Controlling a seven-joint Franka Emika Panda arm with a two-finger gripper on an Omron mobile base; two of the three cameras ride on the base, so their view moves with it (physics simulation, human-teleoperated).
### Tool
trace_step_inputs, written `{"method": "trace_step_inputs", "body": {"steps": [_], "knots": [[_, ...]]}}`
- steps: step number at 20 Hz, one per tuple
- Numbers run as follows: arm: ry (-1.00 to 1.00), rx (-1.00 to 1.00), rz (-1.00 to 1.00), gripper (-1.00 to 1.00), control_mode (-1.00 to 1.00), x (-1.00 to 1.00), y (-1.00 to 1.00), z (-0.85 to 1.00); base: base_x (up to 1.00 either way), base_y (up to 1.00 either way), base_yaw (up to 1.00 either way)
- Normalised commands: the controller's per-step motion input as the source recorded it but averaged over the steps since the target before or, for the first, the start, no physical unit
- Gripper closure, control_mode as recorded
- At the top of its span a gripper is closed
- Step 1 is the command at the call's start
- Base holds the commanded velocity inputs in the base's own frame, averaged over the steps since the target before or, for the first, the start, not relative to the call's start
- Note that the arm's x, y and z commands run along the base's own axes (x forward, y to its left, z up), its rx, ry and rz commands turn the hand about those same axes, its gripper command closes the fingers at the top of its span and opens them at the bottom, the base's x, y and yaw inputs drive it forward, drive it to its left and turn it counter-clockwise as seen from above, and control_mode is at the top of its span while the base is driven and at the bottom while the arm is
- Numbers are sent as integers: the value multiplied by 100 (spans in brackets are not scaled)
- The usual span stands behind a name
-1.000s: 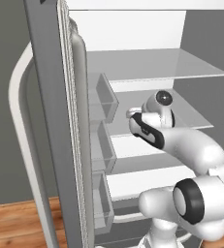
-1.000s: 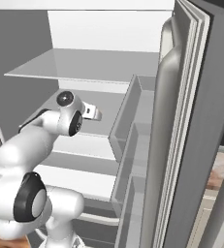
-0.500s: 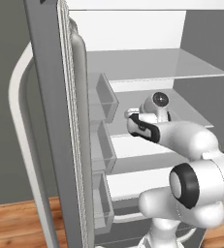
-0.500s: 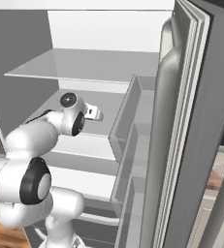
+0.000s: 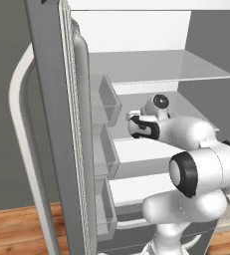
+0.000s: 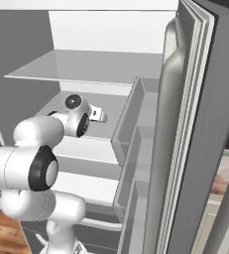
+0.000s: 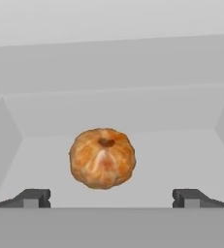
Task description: Retrieve the kiwi and tangerine from the fridge and place them into the bowl on the dining table.
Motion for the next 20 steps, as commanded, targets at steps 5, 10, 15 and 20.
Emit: {"method": "trace_step_inputs", "body": {"steps": [5, 10, 15, 20], "knots": [[0, 0, 0, -100, -100, 19, 0, -11, 0, 0, 0], [0, 0, 0, -100, -100, 25, 0, -11, 0, 0, 0], [0, 0, 0, -100, -100, 22, 0, -12, 0, 0, 0], [0, 0, 0, -100, -100, 16, 0, -15, 0, 0, 0]]}}
